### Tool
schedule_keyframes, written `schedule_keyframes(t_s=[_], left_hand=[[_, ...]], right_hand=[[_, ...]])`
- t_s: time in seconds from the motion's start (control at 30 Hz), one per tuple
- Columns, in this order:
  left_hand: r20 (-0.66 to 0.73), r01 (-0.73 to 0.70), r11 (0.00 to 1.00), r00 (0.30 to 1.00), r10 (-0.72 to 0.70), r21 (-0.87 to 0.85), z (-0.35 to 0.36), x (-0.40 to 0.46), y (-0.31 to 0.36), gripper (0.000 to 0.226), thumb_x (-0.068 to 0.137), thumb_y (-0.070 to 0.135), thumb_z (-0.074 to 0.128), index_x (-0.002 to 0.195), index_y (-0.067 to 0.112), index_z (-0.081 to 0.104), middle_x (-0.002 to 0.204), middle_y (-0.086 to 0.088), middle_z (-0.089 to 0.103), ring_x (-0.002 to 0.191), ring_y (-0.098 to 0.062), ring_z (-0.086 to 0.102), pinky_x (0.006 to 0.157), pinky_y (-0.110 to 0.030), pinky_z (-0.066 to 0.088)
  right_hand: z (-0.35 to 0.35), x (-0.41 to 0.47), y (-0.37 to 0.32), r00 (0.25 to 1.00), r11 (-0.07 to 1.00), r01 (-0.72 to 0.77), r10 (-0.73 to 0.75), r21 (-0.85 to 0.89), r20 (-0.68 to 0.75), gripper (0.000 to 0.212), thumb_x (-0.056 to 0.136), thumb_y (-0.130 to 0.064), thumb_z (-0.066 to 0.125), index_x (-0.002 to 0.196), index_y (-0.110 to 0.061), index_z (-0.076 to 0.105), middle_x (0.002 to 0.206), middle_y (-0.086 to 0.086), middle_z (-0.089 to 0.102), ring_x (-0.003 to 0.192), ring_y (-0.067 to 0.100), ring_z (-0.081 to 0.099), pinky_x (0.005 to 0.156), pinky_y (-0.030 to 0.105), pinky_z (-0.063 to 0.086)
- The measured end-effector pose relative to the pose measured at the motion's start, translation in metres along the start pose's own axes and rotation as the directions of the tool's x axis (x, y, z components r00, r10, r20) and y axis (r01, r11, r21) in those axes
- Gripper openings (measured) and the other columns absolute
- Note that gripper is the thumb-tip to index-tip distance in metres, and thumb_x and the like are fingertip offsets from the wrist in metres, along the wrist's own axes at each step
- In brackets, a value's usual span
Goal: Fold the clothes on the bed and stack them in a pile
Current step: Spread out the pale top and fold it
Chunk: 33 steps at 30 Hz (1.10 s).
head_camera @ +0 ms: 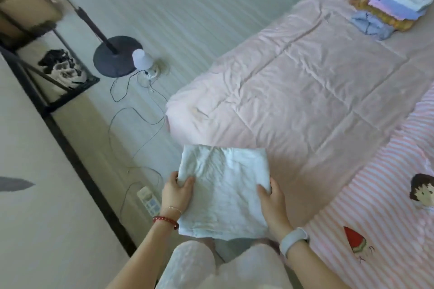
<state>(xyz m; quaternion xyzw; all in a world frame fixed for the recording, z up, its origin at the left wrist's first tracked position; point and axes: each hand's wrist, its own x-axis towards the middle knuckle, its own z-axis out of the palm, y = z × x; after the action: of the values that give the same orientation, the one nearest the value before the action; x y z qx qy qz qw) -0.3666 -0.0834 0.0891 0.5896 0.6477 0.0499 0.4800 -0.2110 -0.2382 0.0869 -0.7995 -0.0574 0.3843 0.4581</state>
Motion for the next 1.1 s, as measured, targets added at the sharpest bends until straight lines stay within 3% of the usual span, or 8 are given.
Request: schedule_keyframes(t_s=[0.17,0.4,0.5,0.67,0.8,0.9,1.03,1.1], left_hand=[[-0.122,0.041,0.994,0.991,-0.053,-0.098,-0.095,0.065,0.002,0.017,0.086,0.025,0.061,0.088,0.011,0.053,0.076,0.002,0.056,0.072,-0.018,0.054,0.066,-0.029,0.04],[-0.204,0.089,0.962,0.968,-0.144,-0.257,-0.166,0.144,0.016,0.014,0.084,0.023,0.063,0.081,0.014,0.052,0.075,0.001,0.056,0.066,-0.015,0.052,0.055,-0.025,0.038],[-0.214,0.1,0.955,0.963,-0.163,-0.279,-0.193,0.196,0.038,0.015,0.083,0.022,0.065,0.081,0.012,0.053,0.075,0.0,0.056,0.067,-0.017,0.052,0.056,-0.026,0.038],[-0.197,0.059,0.974,0.975,-0.103,-0.221,-0.244,0.309,0.128,0.032,0.072,0.038,0.064,0.069,0.013,0.045,0.066,0.0,0.048,0.064,-0.021,0.046,0.056,-0.029,0.036],[-0.153,-0.021,0.992,0.988,0.002,-0.127,-0.28,0.397,0.213,0.046,0.066,0.046,0.056,0.085,0.005,0.053,0.076,-0.006,0.055,0.074,-0.025,0.051,0.063,-0.031,0.037],[-0.139,-0.082,0.993,0.988,0.07,-0.082,-0.291,0.452,0.265,0.026,0.085,0.03,0.063,0.091,0.008,0.051,0.079,-0.006,0.055,0.076,-0.025,0.051,0.064,-0.029,0.036],[-0.063,-0.152,0.988,0.986,0.152,0.011,-0.276,0.507,0.329,0.025,0.086,0.024,0.062,0.076,0.011,0.043,0.066,-0.001,0.045,0.061,-0.019,0.044,0.051,-0.027,0.032],[0.017,-0.172,0.985,0.985,0.172,0.023,-0.258,0.534,0.364,0.02,0.086,0.023,0.062,0.083,0.009,0.049,0.067,0.0,0.05,0.06,-0.014,0.047,0.051,-0.025,0.034]], right_hand=[[0.101,0.021,-0.073,0.993,1.0,0.02,-0.019,-0.005,0.117,0.021,0.089,-0.01,0.051,0.109,-0.013,0.057,0.095,0.0,0.064,0.085,0.017,0.061,0.074,0.031,0.05],[0.196,0.077,-0.158,0.972,0.995,0.084,-0.07,-0.053,0.225,0.016,0.089,-0.009,0.051,0.1,-0.015,0.06,0.089,-0.003,0.065,0.08,0.01,0.06,0.068,0.021,0.046],[0.236,0.115,-0.193,0.969,0.994,0.091,-0.076,-0.053,0.235,0.012,0.088,-0.007,0.051,0.089,-0.016,0.059,0.078,-0.005,0.062,0.066,0.007,0.056,0.055,0.012,0.043],[0.305,0.194,-0.273,0.982,0.998,0.055,-0.055,0.005,0.181,0.013,0.086,-0.005,0.051,0.08,-0.015,0.056,0.071,0.001,0.057,0.064,0.016,0.05,0.056,0.025,0.04],[0.342,0.256,-0.346,0.989,0.998,0.033,-0.04,0.048,0.145,0.012,0.088,-0.008,0.049,0.095,-0.014,0.058,0.076,0.012,0.055,0.067,0.021,0.05,0.059,0.033,0.04],[0.354,0.293,-0.397,0.994,0.997,0.041,-0.048,0.066,0.1,0.01,0.089,-0.009,0.047,0.09,-0.012,0.056,0.071,0.016,0.047,0.06,0.016,0.045,0.052,0.028,0.036],[0.348,0.331,-0.442,0.998,0.994,0.049,-0.046,0.101,-0.038,0.014,0.091,-0.008,0.046,0.1,-0.007,0.056,0.081,0.015,0.056,0.068,0.034,0.051,0.059,0.043,0.044],[0.337,0.35,-0.455,0.992,0.989,0.039,-0.021,0.142,-0.124,0.011,0.09,-0.006,0.047,0.093,-0.008,0.057,0.074,0.01,0.055,0.064,0.03,0.051,0.058,0.038,0.043]])
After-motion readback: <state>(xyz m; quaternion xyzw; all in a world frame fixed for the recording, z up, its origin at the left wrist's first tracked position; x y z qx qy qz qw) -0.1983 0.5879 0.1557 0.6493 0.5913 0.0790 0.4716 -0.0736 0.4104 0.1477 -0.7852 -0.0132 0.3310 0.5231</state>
